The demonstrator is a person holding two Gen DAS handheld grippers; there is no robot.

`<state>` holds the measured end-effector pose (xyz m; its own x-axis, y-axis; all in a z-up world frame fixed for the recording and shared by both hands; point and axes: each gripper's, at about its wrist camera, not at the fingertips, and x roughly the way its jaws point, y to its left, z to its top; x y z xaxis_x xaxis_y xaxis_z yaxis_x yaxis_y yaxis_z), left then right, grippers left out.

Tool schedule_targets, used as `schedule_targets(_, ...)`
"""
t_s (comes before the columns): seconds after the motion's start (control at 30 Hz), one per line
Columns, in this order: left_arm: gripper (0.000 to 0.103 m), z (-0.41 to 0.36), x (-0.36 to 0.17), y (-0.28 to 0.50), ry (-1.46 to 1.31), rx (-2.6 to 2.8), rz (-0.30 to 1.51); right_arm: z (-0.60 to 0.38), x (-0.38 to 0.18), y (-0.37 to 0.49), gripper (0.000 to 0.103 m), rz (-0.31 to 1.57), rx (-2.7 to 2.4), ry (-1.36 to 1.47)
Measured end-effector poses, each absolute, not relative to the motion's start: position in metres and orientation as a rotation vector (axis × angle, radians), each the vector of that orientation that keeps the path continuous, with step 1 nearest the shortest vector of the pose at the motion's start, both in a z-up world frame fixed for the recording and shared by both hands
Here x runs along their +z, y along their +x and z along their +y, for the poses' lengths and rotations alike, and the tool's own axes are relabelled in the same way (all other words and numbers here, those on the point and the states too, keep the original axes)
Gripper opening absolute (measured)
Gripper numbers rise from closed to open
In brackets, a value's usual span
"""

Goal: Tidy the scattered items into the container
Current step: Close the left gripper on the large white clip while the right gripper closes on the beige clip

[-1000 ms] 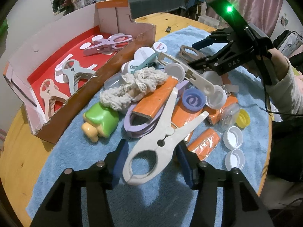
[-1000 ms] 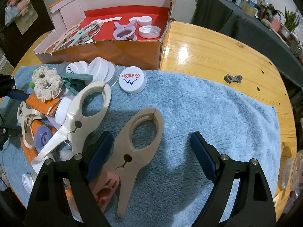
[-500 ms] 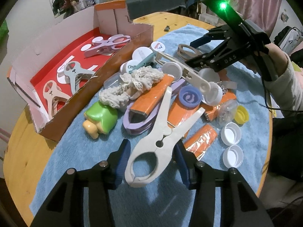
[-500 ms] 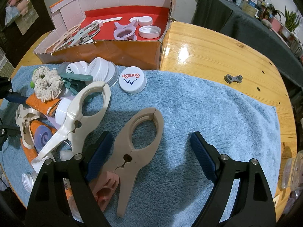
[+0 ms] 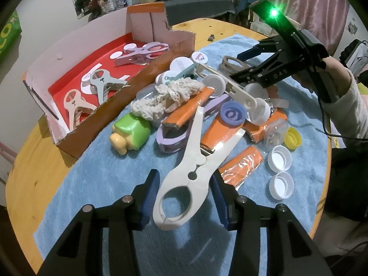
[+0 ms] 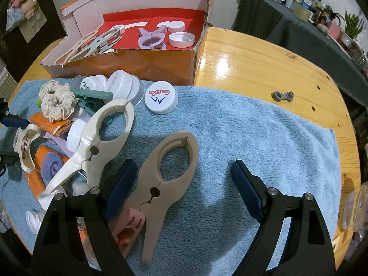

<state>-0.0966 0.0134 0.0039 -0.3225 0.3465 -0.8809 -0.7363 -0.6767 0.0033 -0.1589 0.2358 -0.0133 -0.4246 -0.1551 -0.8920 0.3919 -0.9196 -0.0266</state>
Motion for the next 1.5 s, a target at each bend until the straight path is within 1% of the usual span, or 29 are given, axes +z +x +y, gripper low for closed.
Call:
schedule_targets(0.47, 0.048, -0.003, 0.006, -0.087, -1.231, 2.114, 0.494, 0.235, -0.014, -0.159, 0.085, 0.329, -2.387, 1.452)
schedule_targets(0.63, 0.046, -0.015, 0.007, -0.086, -1.245, 2.176, 0.453, 0.236, -0.014, -0.161, 0.085, 0.332, -2.384, 1.452)
schedule_targets(0.73, 0.042, -0.022, 0.01, -0.086, -1.254, 2.209, 0.418, 0.236, -0.014, -0.161, 0.085, 0.333, -2.386, 1.451)
schedule_targets(0.97, 0.042, -0.031, 0.008, -0.09, -1.284, 2.264, 0.359, 0.235, -0.015, -0.161, 0.084, 0.333, -2.387, 1.45)
schedule_targets(1.07, 0.042, -0.027, 0.004, -0.089, -1.306, 2.262, 0.382, 0.236, -0.015, -0.162, 0.084, 0.336, -2.382, 1.454)
schedule_targets(1.2, 0.042, -0.018, -0.002, -0.087, -1.338, 2.288, 0.473, 0.237, -0.016, -0.164, 0.084, 0.337, -2.382, 1.454)
schedule_targets(1.3, 0.042, -0.017, -0.002, -0.088, -1.34, 2.298, 0.469, 0.237, -0.017, -0.165, 0.084, 0.336, -2.382, 1.453)
schedule_targets(1.43, 0.048, -0.011, -0.004, -0.09, -1.325, 2.3, 0.491, 0.237, -0.017, -0.164, 0.084, 0.338, -2.382, 1.453)
schedule_targets(1.5, 0.048, -0.007, -0.005, -0.093, -1.325, 2.286, 0.508, 0.237, -0.017, -0.162, 0.084, 0.338, -2.381, 1.453)
